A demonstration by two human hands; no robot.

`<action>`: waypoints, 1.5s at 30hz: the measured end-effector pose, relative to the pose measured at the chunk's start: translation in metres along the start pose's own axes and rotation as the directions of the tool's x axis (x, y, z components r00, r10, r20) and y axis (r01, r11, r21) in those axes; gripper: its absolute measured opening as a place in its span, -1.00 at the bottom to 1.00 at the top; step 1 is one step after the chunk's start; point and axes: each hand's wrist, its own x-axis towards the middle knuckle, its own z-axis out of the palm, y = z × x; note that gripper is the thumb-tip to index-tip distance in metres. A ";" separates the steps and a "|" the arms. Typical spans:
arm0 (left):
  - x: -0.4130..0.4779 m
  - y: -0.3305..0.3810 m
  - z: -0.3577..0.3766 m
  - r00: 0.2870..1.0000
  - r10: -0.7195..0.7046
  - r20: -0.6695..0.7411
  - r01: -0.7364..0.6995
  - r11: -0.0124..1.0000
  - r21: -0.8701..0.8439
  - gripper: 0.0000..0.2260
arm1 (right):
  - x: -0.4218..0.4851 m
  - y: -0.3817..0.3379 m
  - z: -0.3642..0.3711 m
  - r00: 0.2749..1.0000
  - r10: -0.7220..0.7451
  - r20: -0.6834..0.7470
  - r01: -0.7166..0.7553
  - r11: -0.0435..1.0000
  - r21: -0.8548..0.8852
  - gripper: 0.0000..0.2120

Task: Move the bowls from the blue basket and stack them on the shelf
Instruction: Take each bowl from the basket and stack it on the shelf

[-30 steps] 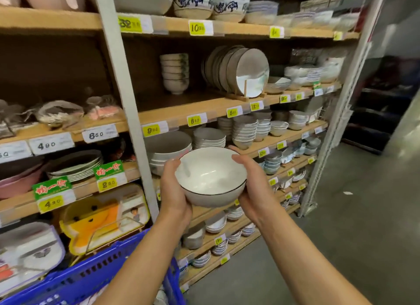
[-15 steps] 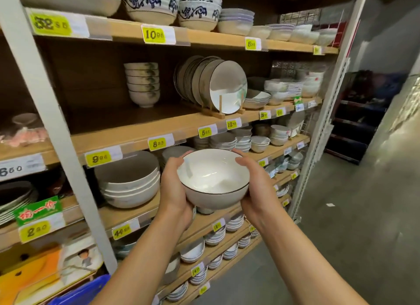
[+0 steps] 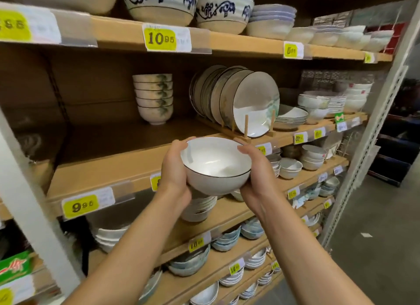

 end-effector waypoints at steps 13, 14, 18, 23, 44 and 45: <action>0.089 0.020 0.008 0.960 0.079 -0.270 -0.071 0.997 0.038 -0.69 | 0.128 0.004 0.041 0.966 0.182 0.186 -0.188 0.982 0.017 -0.61; 0.093 0.020 0.008 0.952 0.082 -0.296 -0.075 0.997 0.037 -0.70 | 0.137 0.005 0.044 0.959 0.203 0.198 -0.208 0.978 0.008 -0.61; 0.106 0.018 0.009 0.916 0.106 -0.387 -0.094 0.994 0.050 -0.65 | 0.162 0.010 0.053 0.930 0.277 0.241 -0.276 0.960 -0.038 -0.62; 0.112 0.011 0.009 0.875 0.118 -0.470 -0.096 0.993 0.072 -0.60 | 0.179 0.014 0.057 0.893 0.357 0.275 -0.351 0.934 -0.073 -0.64; 0.112 -0.004 -0.004 0.913 0.187 -0.362 -0.133 0.977 0.168 -0.68 | 0.174 0.025 0.050 0.950 0.189 0.248 -0.144 0.972 -0.188 -0.45; 0.115 0.003 -0.007 0.913 0.165 -0.374 -0.111 0.980 0.162 -0.69 | 0.178 0.021 0.050 0.934 0.240 0.264 -0.205 0.967 -0.151 -0.47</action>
